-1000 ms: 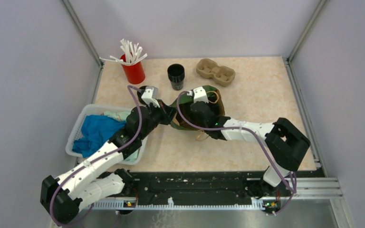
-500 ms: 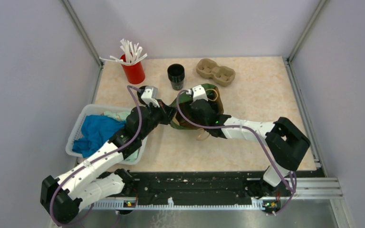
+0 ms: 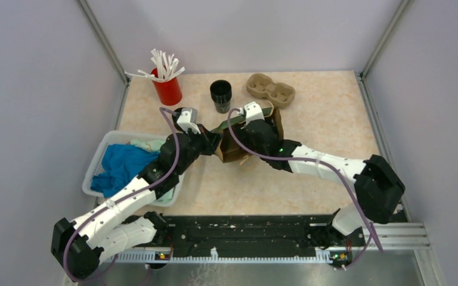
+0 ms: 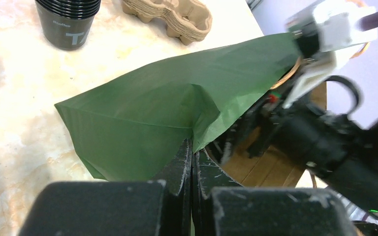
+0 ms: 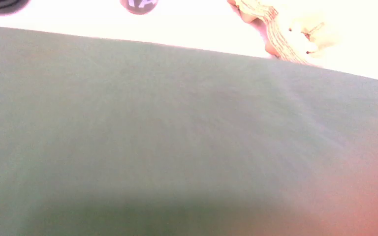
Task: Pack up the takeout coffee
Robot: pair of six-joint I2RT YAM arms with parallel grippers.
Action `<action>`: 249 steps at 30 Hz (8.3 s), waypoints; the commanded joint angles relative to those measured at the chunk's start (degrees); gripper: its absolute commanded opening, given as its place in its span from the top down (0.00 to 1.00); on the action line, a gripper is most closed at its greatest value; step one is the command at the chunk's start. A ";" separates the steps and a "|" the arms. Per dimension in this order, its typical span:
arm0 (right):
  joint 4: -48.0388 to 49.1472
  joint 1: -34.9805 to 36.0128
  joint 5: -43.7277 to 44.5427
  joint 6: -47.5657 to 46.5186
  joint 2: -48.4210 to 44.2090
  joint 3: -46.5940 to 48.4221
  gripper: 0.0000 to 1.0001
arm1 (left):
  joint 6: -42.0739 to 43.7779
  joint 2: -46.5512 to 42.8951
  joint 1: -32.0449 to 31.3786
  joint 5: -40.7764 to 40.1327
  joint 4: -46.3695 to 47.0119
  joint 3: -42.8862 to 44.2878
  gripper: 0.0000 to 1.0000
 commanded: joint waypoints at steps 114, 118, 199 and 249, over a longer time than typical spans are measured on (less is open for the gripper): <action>-56.50 -17.58 -35.88 34.61 -4.53 41.69 0.14 | -16.10 4.88 0.13 -3.48 -41.49 28.66 0.50; -65.73 -17.15 -37.17 36.10 -4.60 42.52 0.06 | -6.93 1.99 0.20 -8.28 -43.45 29.19 0.18; -59.20 -9.03 -37.48 29.88 6.04 54.66 0.01 | 5.81 20.29 21.67 22.95 -43.80 43.72 0.06; -21.94 -0.94 -51.73 -7.31 -21.79 21.02 1.00 | 3.89 20.68 21.58 44.58 -7.68 36.02 1.00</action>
